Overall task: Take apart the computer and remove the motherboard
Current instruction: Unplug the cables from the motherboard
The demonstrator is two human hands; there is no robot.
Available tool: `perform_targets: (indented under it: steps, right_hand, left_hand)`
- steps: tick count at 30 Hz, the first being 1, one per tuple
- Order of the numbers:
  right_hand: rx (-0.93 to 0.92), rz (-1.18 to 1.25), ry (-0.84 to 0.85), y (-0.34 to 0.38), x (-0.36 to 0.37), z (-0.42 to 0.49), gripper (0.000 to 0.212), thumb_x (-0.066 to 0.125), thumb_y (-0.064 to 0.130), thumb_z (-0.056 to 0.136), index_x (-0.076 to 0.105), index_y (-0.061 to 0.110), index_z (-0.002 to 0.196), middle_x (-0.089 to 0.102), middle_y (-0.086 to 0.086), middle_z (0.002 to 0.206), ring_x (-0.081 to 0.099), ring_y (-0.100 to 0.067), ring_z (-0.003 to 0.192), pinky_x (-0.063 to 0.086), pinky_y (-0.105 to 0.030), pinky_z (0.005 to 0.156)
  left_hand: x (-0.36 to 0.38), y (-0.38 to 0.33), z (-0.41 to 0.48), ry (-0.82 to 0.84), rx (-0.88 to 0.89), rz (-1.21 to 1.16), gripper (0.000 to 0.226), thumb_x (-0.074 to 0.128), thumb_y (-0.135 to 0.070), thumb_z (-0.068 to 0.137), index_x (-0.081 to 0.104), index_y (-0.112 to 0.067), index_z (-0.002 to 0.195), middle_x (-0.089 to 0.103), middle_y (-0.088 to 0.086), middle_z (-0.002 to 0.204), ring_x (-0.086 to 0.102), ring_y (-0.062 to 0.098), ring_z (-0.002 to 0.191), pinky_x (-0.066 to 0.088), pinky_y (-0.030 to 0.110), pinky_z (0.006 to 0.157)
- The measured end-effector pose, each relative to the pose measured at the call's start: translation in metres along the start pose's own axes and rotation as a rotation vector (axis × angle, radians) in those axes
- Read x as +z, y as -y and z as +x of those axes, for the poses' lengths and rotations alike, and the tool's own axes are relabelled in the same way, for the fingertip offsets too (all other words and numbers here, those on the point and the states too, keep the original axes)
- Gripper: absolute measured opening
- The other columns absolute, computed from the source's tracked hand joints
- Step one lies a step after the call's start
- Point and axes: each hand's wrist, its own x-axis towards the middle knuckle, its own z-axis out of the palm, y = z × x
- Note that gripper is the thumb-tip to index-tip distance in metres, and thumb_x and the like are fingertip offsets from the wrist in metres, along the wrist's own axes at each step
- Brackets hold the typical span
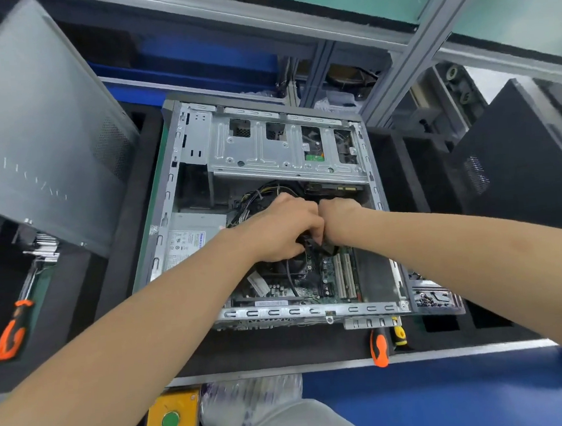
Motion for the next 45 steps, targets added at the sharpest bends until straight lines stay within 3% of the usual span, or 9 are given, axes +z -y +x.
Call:
perform_targets:
  steps: [9,15,23,32,34,37,40,42,45]
  right_hand:
    - [-0.107,-0.218,0.074,0.003,0.0,0.009,0.054,0.062,0.017,0.1,0.041,0.014,0.15,0.05,-0.004,0.147,0.053,-0.025,0.135,0.049,-0.036,0.095]
    - [-0.136,-0.244,0.093,0.004,0.0,0.01,0.053,0.064,0.015,0.099,0.044,0.013,0.148,0.052,-0.004,0.144,0.055,-0.026,0.132,0.05,-0.036,0.093]
    - [-0.135,-0.229,0.096,0.005,-0.002,0.015,0.031,0.063,0.015,0.099,0.059,0.012,0.129,0.061,-0.001,0.11,0.065,-0.023,0.115,0.047,-0.031,0.076]
    - [-0.106,-0.231,0.149,0.002,-0.015,0.002,0.048,0.067,0.012,0.097,0.05,0.011,0.142,0.055,-0.002,0.139,0.058,-0.024,0.128,0.049,-0.033,0.084]
    - [-0.123,-0.206,0.145,-0.005,-0.021,-0.005,0.045,0.066,0.009,0.096,0.052,0.009,0.139,0.059,-0.002,0.123,0.064,-0.022,0.109,0.048,-0.028,0.074]
    - [-0.111,-0.143,0.176,-0.011,-0.032,-0.019,0.013,0.064,0.006,0.097,0.063,0.005,0.109,0.057,0.0,0.083,0.063,-0.016,0.064,0.05,-0.022,0.047]
    - [-0.194,-0.178,0.261,-0.01,-0.027,-0.035,0.016,0.065,0.016,0.099,0.064,0.004,0.088,0.064,-0.003,0.091,0.064,-0.02,0.079,0.051,-0.026,0.073]
    - [-0.241,-0.139,0.288,-0.007,-0.014,-0.042,0.026,0.066,0.026,0.099,0.07,0.004,0.112,0.068,-0.005,0.108,0.065,-0.023,0.099,0.043,-0.026,0.076]
    - [-0.228,0.009,0.246,0.001,0.012,-0.048,0.033,0.053,0.012,0.102,0.062,0.001,0.132,0.066,-0.013,0.126,0.064,-0.03,0.113,0.051,-0.032,0.082]
  left_hand:
    - [0.004,0.006,0.002,-0.057,-0.036,0.102,0.023,0.073,-0.026,0.083,0.062,-0.031,0.103,0.053,-0.009,0.104,0.043,0.014,0.114,0.009,0.044,0.114]
    - [0.007,0.009,0.004,-0.03,-0.038,0.081,0.023,0.073,-0.028,0.083,0.065,-0.031,0.104,0.054,-0.007,0.106,0.041,0.015,0.118,0.013,0.047,0.115]
    - [0.01,0.013,0.005,-0.044,-0.007,0.031,0.016,0.072,-0.025,0.081,0.064,-0.032,0.093,0.058,-0.011,0.097,0.042,0.014,0.117,0.013,0.046,0.109]
    - [0.013,0.017,0.008,-0.071,0.003,-0.022,0.013,0.068,-0.022,0.078,0.056,-0.027,0.079,0.056,-0.012,0.085,0.042,0.015,0.11,0.018,0.044,0.096]
    - [0.01,0.016,0.009,-0.078,-0.008,-0.076,0.011,0.066,-0.025,0.077,0.055,-0.025,0.075,0.055,-0.009,0.084,0.043,0.016,0.104,0.02,0.043,0.094]
    - [0.002,0.012,0.009,-0.076,-0.059,-0.177,0.026,0.058,-0.043,0.074,0.052,-0.019,0.065,0.057,-0.002,0.084,0.046,0.016,0.094,0.019,0.038,0.089]
    - [-0.002,0.011,0.005,-0.033,-0.09,-0.246,0.038,0.053,-0.046,0.074,0.051,-0.012,0.06,0.065,0.007,0.083,0.052,0.019,0.091,0.018,0.036,0.091]
    - [-0.002,0.01,0.003,0.03,-0.073,-0.254,0.04,0.05,-0.047,0.076,0.051,-0.012,0.058,0.067,0.01,0.081,0.054,0.022,0.092,0.017,0.038,0.098]
    - [0.001,0.011,0.006,0.057,-0.092,-0.254,0.058,0.042,-0.062,0.085,0.047,-0.013,0.053,0.071,0.01,0.081,0.061,0.024,0.087,0.016,0.032,0.097]
